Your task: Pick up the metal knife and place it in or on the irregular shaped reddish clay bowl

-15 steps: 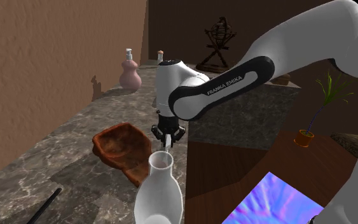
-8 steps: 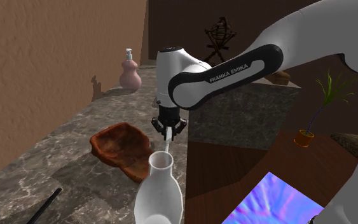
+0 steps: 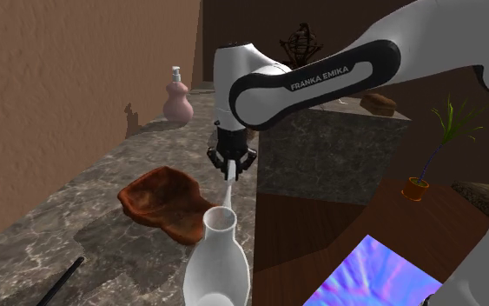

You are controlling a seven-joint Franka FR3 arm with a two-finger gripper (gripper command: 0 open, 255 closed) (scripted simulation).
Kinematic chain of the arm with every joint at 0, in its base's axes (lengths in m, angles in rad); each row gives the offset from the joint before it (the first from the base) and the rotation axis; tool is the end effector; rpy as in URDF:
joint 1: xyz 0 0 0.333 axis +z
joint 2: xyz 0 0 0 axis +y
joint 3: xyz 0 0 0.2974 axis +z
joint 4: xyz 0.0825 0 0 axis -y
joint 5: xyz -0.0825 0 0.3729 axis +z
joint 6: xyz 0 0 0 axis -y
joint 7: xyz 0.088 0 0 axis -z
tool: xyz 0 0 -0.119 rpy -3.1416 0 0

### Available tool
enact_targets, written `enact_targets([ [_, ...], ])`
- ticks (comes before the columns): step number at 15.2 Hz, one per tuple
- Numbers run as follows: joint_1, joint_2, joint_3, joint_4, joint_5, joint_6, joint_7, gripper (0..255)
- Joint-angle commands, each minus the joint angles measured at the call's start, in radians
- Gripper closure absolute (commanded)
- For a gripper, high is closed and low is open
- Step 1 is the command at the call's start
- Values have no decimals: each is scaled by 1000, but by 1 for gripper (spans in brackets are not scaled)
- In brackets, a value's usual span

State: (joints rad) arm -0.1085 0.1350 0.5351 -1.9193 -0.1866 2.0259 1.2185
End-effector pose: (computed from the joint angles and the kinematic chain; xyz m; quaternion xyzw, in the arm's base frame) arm 0.5309 0.2194 0.4056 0.9360 -0.3485 0.0337 0.0361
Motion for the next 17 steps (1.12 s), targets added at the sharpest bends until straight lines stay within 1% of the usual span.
enact_targets([
  [1, -1, -11, 1, 15, 8, -24, -7, 255],
  [13, -3, -45, 5, 135, 36, -171, -36, 255],
  [17, 70, 73, 40, 277, -30, -226, 72, 255],
])
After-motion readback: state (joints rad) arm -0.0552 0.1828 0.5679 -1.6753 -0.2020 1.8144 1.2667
